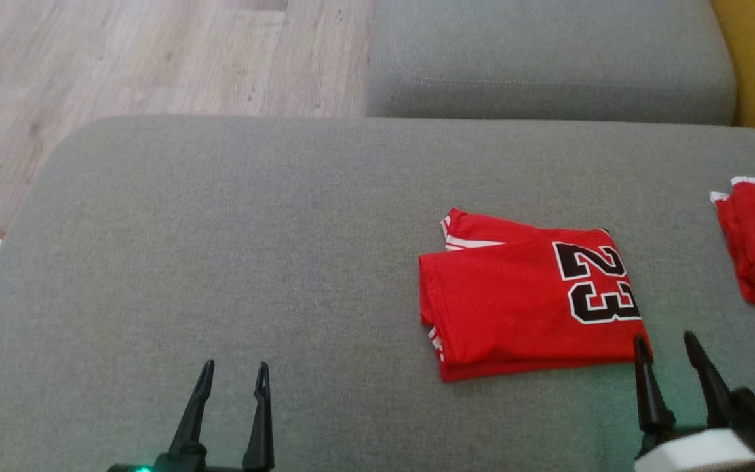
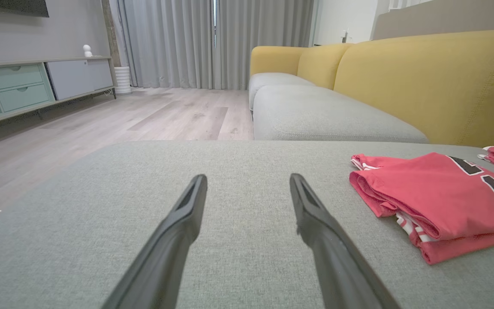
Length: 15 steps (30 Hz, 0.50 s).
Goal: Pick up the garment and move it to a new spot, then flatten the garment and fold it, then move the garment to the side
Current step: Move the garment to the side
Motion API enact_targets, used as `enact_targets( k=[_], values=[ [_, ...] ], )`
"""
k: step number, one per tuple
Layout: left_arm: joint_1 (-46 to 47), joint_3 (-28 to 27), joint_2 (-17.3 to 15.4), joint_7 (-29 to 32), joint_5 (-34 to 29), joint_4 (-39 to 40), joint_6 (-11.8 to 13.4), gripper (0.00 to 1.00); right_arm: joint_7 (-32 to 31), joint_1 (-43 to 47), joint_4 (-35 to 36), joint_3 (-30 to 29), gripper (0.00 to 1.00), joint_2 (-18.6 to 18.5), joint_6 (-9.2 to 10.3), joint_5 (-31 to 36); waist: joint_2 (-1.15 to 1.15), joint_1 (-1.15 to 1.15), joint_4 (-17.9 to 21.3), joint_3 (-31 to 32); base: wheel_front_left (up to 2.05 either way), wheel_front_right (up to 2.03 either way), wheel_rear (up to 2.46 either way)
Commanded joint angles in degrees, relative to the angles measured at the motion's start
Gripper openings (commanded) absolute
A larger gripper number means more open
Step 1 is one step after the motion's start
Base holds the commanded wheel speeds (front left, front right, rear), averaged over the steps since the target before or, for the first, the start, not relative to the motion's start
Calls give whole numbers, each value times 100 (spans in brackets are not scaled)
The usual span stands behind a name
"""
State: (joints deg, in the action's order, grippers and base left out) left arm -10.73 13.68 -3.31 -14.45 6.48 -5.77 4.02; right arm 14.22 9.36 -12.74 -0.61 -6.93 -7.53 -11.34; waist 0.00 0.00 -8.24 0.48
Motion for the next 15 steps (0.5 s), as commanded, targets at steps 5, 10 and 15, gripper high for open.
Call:
enact_targets(
  k=[5, 10, 15],
  values=[
    [406, -15, 42, -55, 36, 195, 11, 100, 77, -770, -168, 216, 100, -196, 4, -34, 0, 0, -70, -341, 0, 0, 0],
    [585, 135, 43, -55, 124, 197, 71, 100, -58, -1435, -924, 208, 100, -301, 4, 33, 0, 0, -134, -679, 0, 0, 0],
    [744, 314, 43, -55, 178, 158, 106, 100, -744, -2030, -1602, 64, 100, -382, 4, 14, 0, 0, -231, -849, 0, 0, 0]
  ],
)
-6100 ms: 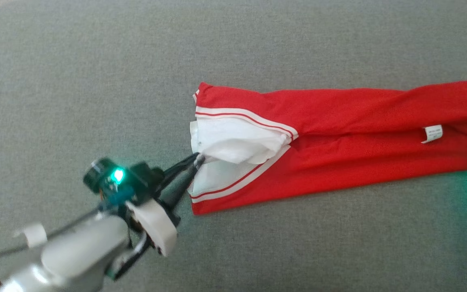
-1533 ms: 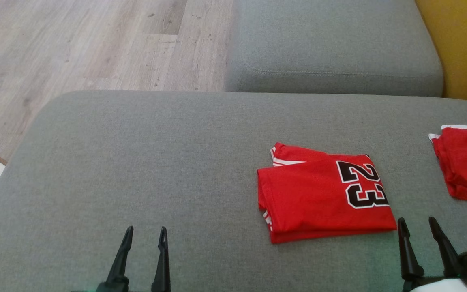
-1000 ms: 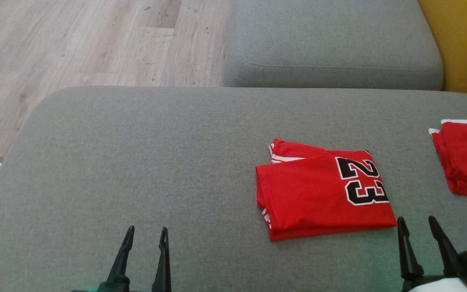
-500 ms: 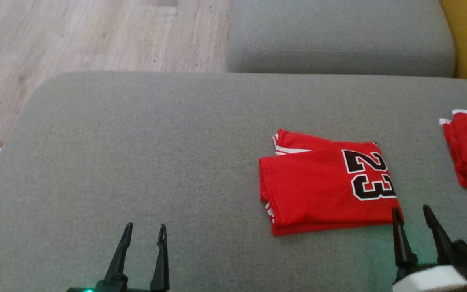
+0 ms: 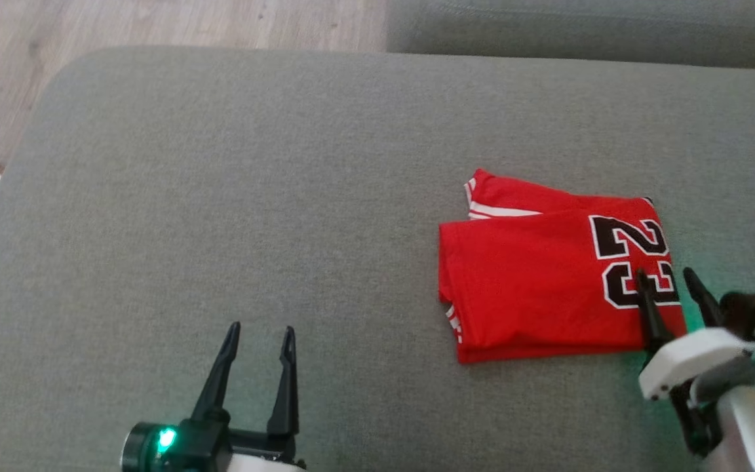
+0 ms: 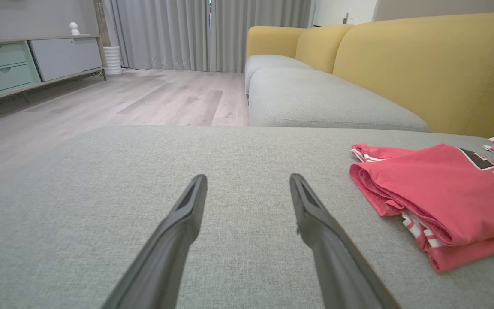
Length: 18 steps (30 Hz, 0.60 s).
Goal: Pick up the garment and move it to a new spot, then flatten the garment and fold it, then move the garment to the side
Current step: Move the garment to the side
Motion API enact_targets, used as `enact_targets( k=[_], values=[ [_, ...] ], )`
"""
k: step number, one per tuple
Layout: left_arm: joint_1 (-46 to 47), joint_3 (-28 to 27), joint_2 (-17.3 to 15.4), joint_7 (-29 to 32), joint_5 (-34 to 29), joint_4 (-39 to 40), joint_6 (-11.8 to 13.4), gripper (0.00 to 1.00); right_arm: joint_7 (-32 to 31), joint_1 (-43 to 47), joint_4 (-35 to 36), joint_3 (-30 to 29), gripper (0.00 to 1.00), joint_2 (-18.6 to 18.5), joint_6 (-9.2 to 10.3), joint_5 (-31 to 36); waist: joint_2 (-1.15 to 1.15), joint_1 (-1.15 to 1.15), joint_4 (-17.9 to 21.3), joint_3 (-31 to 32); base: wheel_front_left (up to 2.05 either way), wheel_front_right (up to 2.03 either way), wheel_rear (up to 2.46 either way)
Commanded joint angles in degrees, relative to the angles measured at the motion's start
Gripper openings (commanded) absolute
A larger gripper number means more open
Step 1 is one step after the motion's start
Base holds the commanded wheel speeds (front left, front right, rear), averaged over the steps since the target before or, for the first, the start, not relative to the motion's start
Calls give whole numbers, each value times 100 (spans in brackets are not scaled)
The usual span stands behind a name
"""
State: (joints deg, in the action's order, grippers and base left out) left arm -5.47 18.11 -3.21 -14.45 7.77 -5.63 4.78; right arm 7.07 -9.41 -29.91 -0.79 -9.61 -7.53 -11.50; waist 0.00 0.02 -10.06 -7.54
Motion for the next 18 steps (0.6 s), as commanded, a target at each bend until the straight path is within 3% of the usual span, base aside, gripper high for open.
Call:
enact_targets(
  k=[1, 6, 7, 9, 18],
  values=[
    [248, -98, 33, -55, 57, 133, 40, 100, -184, -232, 14, 65, 100, -140, 4, 22, 0, -2, -66, -66, 0, 0, 0],
    [353, 17, 33, -55, 100, 99, 105, 100, -702, -506, -386, -192, 100, -239, 4, 157, 0, -2, -120, -112, 0, 0, 0],
    [362, 34, 33, -55, 106, 92, 115, 100, -774, -538, -445, -209, 94, -219, 4, 141, 0, -2, -125, -113, 0, 0, 0],
    [368, 61, 33, -55, 118, 79, 131, 100, -912, -586, -529, -167, 0, -178, 4, 61, 0, -2, -124, -105, 0, 0, 0],
    [421, 39, 33, -55, 195, 77, 176, 100, -947, -995, -380, 27, 0, -290, 4, -260, 0, -2, 68, -152, 0, 0, 0]
  ],
)
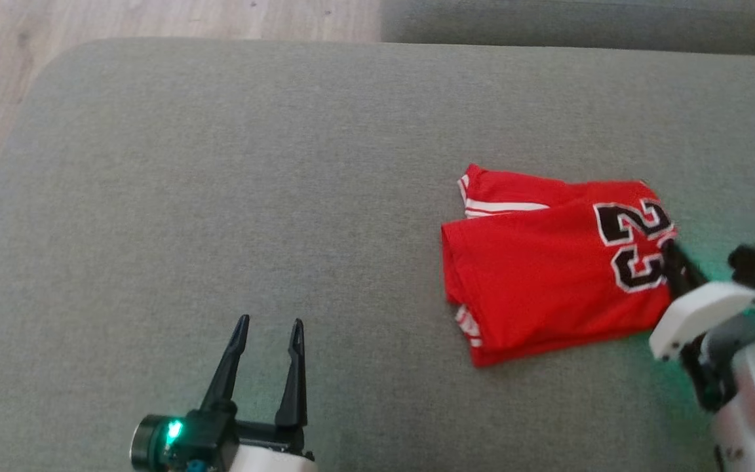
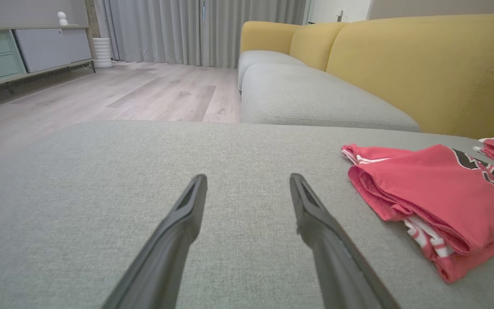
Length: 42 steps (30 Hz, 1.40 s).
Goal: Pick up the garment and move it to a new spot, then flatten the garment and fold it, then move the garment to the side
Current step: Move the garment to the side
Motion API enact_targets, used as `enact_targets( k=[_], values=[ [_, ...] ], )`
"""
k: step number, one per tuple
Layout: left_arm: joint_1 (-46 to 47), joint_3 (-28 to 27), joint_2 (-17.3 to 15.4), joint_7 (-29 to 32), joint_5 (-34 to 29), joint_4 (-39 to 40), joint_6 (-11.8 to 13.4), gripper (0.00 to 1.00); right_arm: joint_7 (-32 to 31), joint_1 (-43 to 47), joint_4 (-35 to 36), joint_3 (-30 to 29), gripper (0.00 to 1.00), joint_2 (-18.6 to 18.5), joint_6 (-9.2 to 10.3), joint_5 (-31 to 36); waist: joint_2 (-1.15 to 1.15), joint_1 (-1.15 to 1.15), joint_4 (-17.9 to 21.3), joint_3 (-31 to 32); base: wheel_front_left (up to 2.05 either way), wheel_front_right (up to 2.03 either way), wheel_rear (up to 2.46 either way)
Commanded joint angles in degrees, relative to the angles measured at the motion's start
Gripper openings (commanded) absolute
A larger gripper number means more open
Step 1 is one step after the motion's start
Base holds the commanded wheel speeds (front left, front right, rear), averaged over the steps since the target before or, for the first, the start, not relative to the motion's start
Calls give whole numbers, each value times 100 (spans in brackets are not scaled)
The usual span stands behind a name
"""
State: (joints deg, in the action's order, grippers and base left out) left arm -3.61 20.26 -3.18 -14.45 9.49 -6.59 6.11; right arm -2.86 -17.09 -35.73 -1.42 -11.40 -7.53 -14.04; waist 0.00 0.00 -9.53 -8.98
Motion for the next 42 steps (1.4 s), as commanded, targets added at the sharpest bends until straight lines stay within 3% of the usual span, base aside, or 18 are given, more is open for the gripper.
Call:
enact_targets(
  k=[1, 11, 16, 24, 25, 26, 30, 33, 42],
  values=[
    [250, -184, 30, -55, 68, 201, 43, 100, 54, -313, 226, 99, 0, -165, 4, 3, 0, 0, 51, -20, 0, 0, 0],
    [393, -285, 30, -55, 291, 571, 115, 100, -29, -1331, 356, -113, 0, -788, 4, 293, 0, 0, 622, -302, 0, 0, 0],
    [505, -311, 30, -55, 597, 743, -154, 100, -67, -1643, 368, -426, 0, -1103, 4, 400, 0, 0, 927, -422, 0, 0, 0],
    [621, -442, 30, -55, 496, 811, -537, 100, 45, -1985, 129, -1021, 0, -1645, 4, 634, 0, 0, 1356, -643, 0, 0, 0],
    [631, -467, 30, -55, 470, 802, -544, 100, 91, -2017, 90, -1095, 75, -1672, 4, 747, 0, 0, 1387, -666, 0, 0, 0],
    [640, -480, 30, -55, 464, 784, -560, 100, 166, -2041, 66, -1156, 100, -1675, 4, 883, 0, 0, 1418, -687, 0, 0, 0],
    [694, -513, 30, -55, 454, 727, -583, 100, 484, -1999, 2, -1350, 100, -1407, 4, 1259, 0, 0, 1467, -680, 0, 0, 0],
    [703, -586, 30, -55, 479, 628, -414, 100, 703, -1781, 29, -1312, 100, -1137, 4, 1515, 0, 0, 1422, -575, 0, 0, 0],
    [532, -508, 30, -55, 587, 696, -348, 100, 1246, -640, 313, -569, 100, -282, 4, 1373, 0, 0, 1051, -26, 0, 0, 0]
  ],
)
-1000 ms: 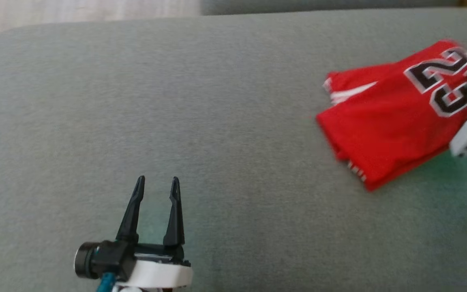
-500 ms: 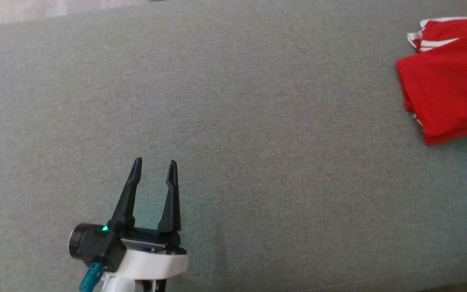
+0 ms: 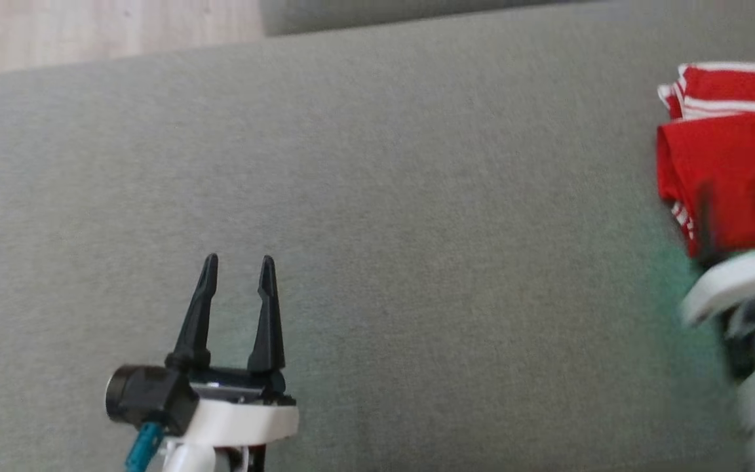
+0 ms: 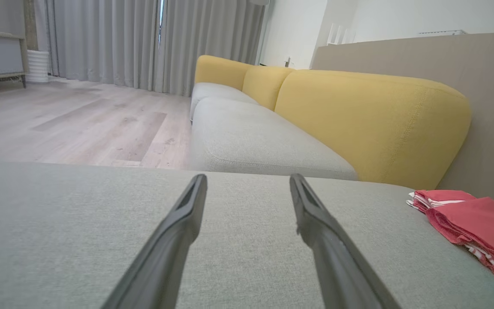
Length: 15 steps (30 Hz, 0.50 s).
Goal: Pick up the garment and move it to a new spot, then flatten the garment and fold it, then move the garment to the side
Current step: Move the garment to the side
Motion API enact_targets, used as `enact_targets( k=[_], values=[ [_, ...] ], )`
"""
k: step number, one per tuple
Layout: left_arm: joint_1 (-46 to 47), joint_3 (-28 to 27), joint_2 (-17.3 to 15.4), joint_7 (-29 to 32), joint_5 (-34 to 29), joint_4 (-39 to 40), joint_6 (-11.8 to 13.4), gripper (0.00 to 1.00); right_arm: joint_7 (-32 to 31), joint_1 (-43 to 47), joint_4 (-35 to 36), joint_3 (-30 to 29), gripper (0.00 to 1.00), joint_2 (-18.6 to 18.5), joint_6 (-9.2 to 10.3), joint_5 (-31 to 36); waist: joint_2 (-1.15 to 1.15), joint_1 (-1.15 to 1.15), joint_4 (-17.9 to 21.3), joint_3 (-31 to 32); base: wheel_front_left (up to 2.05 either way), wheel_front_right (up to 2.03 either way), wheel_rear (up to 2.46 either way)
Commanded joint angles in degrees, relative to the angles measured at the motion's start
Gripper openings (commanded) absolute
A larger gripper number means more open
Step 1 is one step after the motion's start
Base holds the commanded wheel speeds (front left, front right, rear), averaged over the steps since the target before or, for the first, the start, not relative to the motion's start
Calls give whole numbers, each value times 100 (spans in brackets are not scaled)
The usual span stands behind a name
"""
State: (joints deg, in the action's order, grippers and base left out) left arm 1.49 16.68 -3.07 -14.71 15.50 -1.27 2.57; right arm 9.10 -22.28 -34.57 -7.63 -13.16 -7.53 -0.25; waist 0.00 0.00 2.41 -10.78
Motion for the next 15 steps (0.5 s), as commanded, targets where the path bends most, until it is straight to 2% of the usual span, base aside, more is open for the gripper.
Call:
enact_targets(
  k=[1, 8, 15],
  values=[
    [-26, -146, 19, -29, -51, 144, 33, 100, 137, 45, 268, 243, 100, -21, 4, -99, 0, 0, -193, 228, 0, 0, 0],
    [-340, -198, 19, -29, -328, 9, 206, 100, 568, 1137, 1006, 1243, 100, 206, 4, -839, 0, 0, -591, 739, 0, 0, 0],
    [-740, -377, 19, -29, -442, 51, 283, 100, 587, 2355, 2574, 1071, 100, 612, 4, -1054, 0, 0, -828, 1130, 0, 0, 0]
  ],
)
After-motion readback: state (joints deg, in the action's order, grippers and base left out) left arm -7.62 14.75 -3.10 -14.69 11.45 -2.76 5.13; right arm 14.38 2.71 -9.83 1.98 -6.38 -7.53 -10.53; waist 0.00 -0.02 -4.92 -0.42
